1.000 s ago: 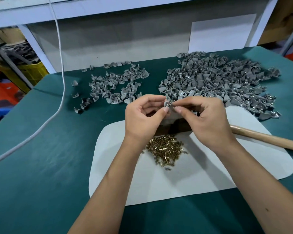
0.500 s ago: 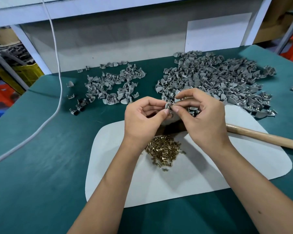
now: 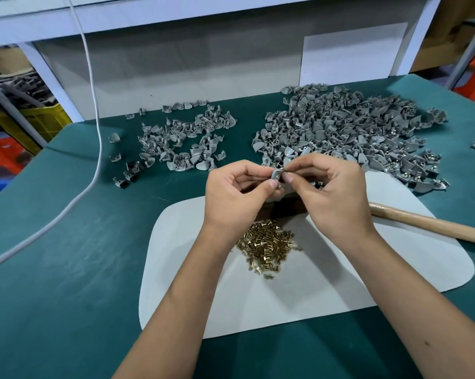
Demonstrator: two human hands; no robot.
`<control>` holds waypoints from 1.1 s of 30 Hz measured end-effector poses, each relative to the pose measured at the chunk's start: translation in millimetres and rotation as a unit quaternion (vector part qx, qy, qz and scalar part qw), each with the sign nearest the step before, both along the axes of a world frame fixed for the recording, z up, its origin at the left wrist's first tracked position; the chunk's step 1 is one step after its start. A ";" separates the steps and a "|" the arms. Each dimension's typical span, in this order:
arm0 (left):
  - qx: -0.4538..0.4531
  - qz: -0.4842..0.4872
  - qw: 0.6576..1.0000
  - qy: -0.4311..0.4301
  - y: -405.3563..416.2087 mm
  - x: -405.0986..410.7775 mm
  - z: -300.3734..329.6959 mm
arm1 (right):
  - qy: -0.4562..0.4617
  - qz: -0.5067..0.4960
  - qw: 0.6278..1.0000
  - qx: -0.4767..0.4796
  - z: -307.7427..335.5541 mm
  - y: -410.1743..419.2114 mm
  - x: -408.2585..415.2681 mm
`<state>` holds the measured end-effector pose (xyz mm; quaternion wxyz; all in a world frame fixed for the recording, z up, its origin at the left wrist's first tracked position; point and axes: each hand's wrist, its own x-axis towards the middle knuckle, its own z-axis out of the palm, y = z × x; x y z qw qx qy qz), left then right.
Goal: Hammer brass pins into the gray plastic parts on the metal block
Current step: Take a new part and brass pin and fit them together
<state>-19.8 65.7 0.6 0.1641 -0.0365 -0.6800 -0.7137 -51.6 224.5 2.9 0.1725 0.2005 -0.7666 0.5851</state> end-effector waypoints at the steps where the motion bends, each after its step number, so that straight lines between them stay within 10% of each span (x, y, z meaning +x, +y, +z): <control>1: -0.002 0.003 1.000 0.000 0.3 0.1 0.3 | 0.000 0.001 1.000 -0.003 -0.2 0.3 -0.7; 33: -0.055 0.047 0.997 -0.013 7.9 2.9 3.8 | 0.086 -0.073 0.991 0.068 -0.7 -15.2 13.7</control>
